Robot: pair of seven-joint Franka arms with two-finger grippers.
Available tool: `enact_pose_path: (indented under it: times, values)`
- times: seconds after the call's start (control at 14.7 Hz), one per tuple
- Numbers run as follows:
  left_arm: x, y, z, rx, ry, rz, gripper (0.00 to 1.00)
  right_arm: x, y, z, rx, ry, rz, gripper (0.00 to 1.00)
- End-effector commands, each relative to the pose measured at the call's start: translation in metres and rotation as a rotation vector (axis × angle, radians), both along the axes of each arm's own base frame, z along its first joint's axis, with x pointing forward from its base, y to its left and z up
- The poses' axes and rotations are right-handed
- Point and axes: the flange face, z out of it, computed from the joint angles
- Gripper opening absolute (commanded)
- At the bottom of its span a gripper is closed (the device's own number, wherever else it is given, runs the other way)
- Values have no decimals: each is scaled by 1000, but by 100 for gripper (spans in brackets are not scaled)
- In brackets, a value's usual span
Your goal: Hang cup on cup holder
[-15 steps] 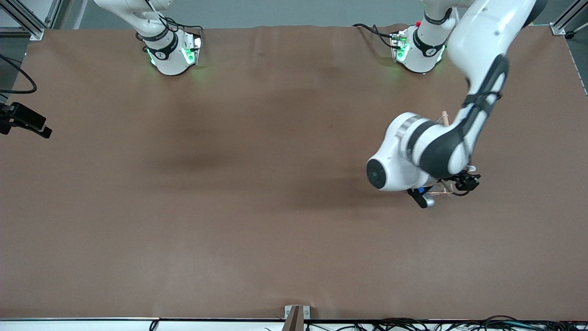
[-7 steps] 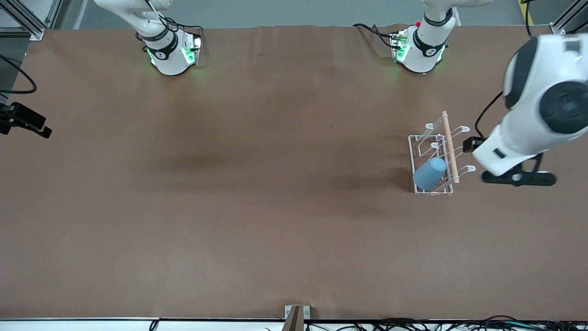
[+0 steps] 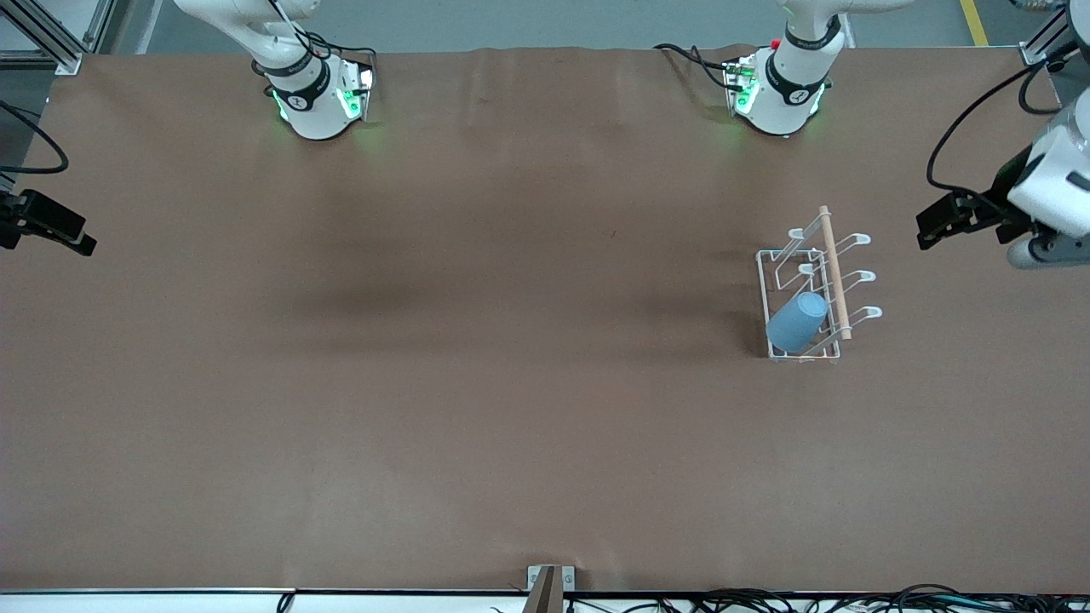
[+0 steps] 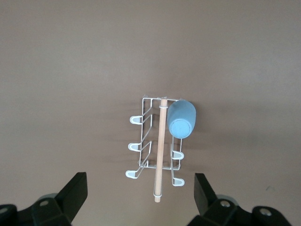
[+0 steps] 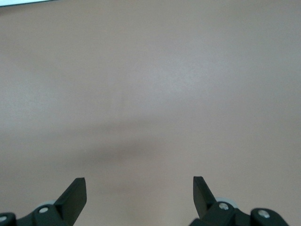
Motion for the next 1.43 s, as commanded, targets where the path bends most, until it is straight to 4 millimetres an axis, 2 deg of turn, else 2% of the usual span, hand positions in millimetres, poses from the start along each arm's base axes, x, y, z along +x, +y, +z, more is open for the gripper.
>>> enact_pose_path:
  times: [0.0,0.48,0.95,1.09,1.36]
  values:
    - [-16,-3,23,-22,-77,12,100,-5,0,1,-3,-2,8,100]
    - [-2,-6,56,-55,-23,8,100,-5,-1,2,-3,-7,6,100]
    - [-10,-7,45,-90,38,9,100,-5,-1,2,-3,-7,6,100]
    - [-9,2,46,-99,37,-11,100,-5,-1,2,-3,-4,6,100]
    - [-8,6,45,-82,36,-35,100,-5,-1,2,-3,-4,6,100]
